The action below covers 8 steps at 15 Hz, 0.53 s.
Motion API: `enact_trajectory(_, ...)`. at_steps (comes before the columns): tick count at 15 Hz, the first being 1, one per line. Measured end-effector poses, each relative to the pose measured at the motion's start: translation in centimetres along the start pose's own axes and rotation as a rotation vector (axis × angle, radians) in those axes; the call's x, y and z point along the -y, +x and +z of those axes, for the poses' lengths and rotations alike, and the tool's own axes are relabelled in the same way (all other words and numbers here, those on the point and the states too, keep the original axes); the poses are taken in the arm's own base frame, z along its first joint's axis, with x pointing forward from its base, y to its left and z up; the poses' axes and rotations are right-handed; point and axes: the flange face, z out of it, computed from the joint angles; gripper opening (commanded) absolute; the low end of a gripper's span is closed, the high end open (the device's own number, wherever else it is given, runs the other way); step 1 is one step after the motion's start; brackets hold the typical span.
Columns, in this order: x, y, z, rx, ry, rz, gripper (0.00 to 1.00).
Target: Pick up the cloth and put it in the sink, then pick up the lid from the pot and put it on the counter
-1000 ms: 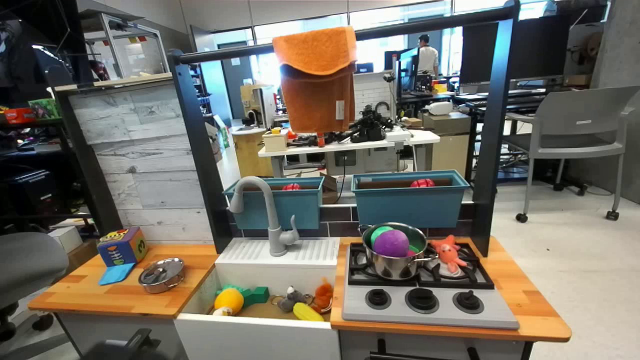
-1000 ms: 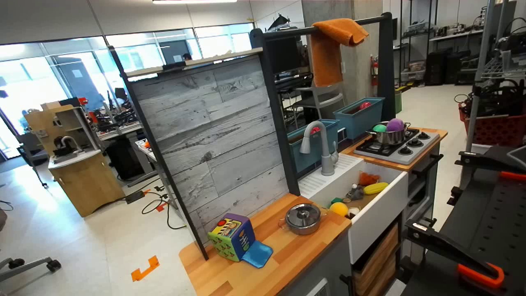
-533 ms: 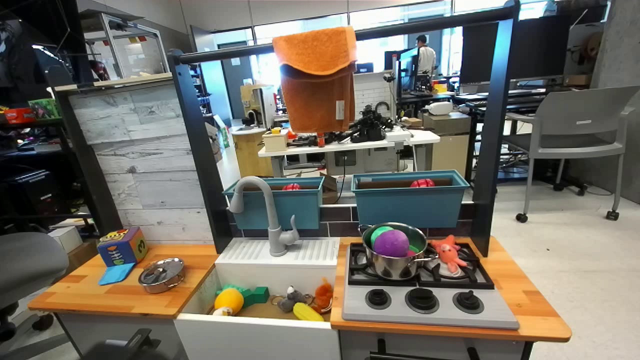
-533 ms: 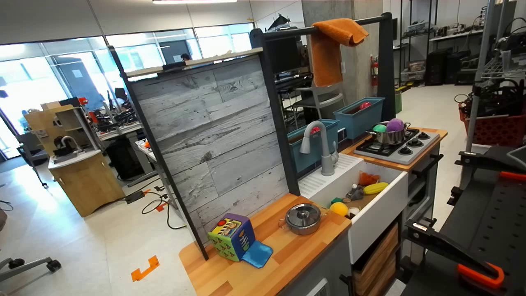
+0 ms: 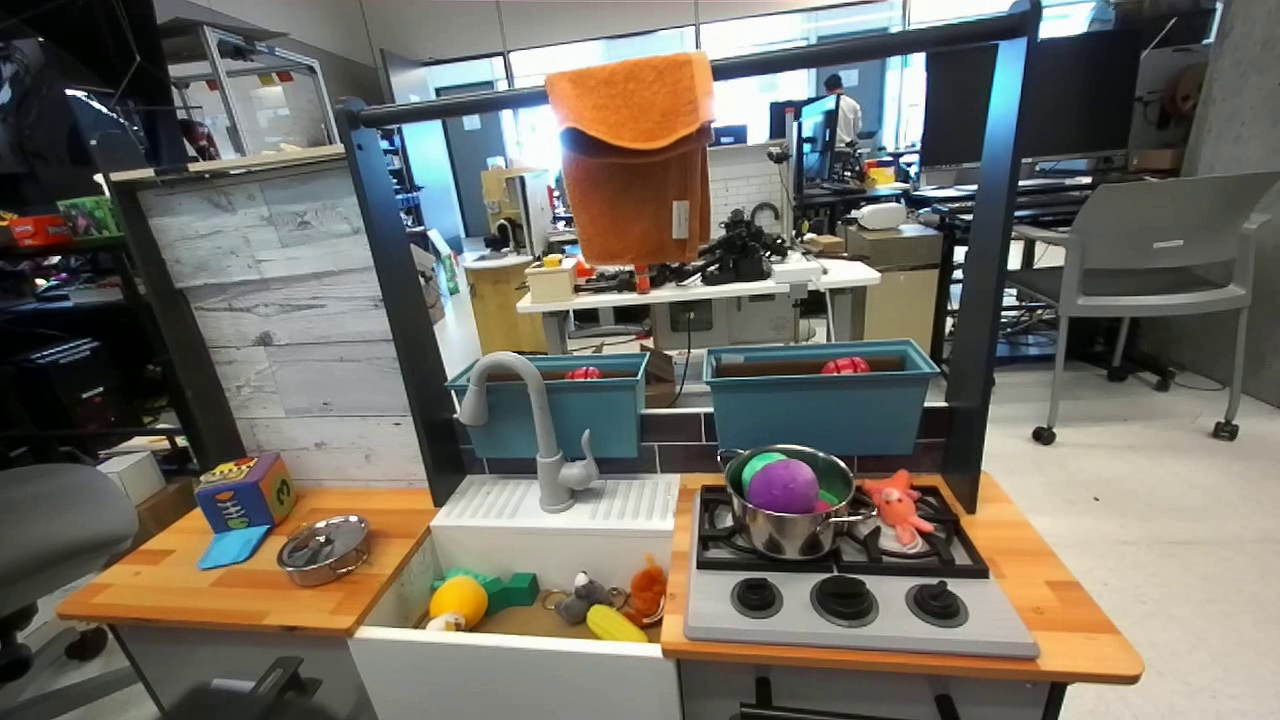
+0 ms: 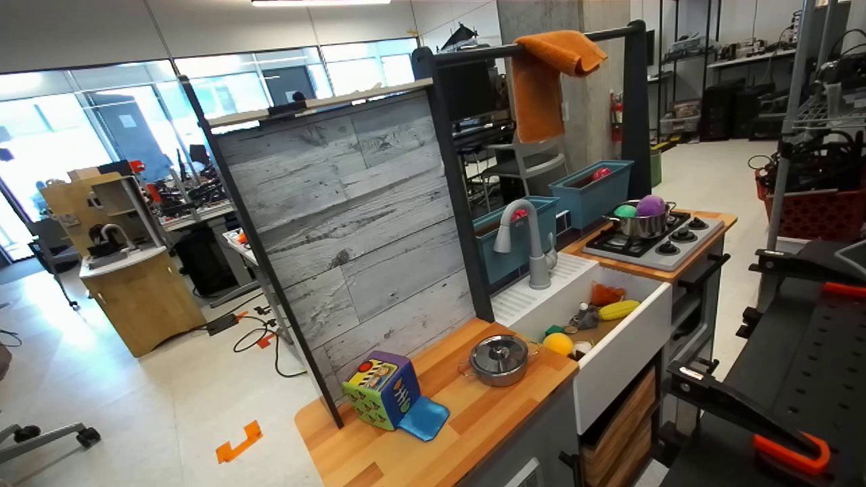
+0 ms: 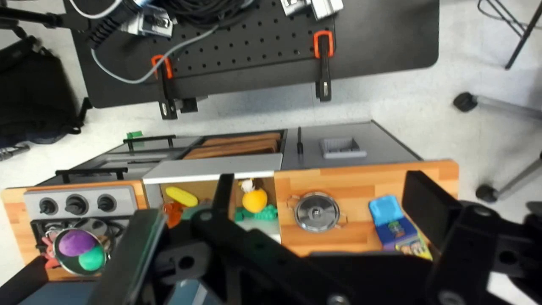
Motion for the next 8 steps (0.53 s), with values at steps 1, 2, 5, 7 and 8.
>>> enact_trajectory(1, -0.9, 1.0, 0.4, -0.04, 0.023, 0.035, 1.0)
enact_trajectory(2, -2.0, 2.0, 0.6, -0.078, 0.046, 0.074, 1.0)
enact_trajectory(5, -6.7, 5.8, 1.3, -0.185, 0.096, 0.21, 1.0)
enact_trajectory(7, -10.6, 8.3, 1.8, -0.244, 0.119, 0.313, 1.0)
enact_trajectory(8, -12.8, 9.7, 2.1, -0.269, 0.127, 0.371, 1.0)
